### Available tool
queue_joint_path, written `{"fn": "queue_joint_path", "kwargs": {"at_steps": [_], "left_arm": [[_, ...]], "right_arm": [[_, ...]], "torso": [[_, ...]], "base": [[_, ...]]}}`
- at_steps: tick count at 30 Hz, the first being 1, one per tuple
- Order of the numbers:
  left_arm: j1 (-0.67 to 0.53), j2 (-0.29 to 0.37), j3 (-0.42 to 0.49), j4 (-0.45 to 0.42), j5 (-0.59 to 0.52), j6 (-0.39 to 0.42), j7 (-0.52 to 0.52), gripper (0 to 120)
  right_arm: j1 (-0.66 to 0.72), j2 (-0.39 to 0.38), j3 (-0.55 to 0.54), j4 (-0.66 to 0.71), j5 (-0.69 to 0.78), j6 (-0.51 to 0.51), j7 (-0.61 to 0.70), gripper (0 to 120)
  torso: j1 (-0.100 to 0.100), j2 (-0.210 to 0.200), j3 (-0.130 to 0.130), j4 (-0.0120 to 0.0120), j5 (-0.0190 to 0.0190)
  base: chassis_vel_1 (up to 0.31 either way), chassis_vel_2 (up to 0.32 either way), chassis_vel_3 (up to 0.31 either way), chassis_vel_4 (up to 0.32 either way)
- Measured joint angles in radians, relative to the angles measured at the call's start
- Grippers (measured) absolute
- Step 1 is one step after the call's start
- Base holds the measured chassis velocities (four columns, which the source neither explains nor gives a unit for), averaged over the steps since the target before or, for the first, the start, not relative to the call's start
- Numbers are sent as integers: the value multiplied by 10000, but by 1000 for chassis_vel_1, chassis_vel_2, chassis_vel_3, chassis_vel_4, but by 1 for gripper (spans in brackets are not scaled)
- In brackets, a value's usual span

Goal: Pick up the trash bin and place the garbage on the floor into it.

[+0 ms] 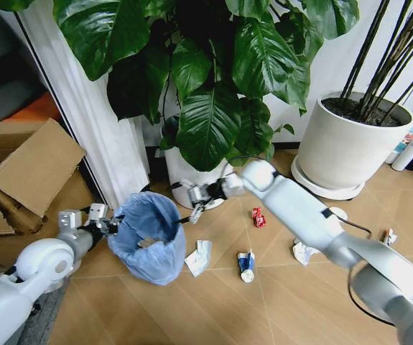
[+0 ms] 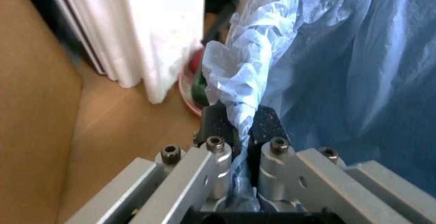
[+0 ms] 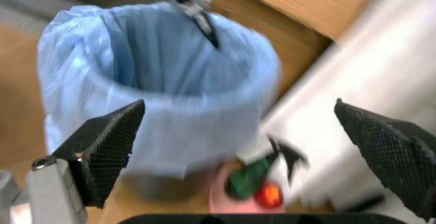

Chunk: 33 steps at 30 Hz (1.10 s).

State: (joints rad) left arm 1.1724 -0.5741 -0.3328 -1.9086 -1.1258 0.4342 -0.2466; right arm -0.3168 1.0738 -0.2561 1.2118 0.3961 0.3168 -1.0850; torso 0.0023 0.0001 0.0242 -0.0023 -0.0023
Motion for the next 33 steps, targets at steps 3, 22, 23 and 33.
{"fn": "queue_joint_path", "kwargs": {"at_steps": [3, 22, 23, 33], "left_arm": [[252, -17, -273, -23, 77, 1, 10, 0], [814, -224, -962, -498, 209, 6, -56, 0], [941, -224, -1064, -553, 210, 10, -64, 0], [1951, -105, -1866, -853, 245, 18, -49, 0]], "right_arm": [[-871, -803, 505, 463, 761, -336, 379, 100], [-6251, -1431, 2381, 1895, 2688, -1875, 8487, 100], [-6393, -1347, 2401, 1908, 2810, -2066, 8992, 100], [-7302, -787, 2456, 2173, 4269, -3520, 11734, 100]], "torso": [[3, -1, 3, -9, 15], [0, 0, 1, 2, 6], [0, 0, 2, 0, 1], [1, 0, 2, -3, 3]], "base": [[0, 0, 0, 0], [0, 0, 0, 0], [0, 0, 0, 0], [0, 0, 0, 0]]}}
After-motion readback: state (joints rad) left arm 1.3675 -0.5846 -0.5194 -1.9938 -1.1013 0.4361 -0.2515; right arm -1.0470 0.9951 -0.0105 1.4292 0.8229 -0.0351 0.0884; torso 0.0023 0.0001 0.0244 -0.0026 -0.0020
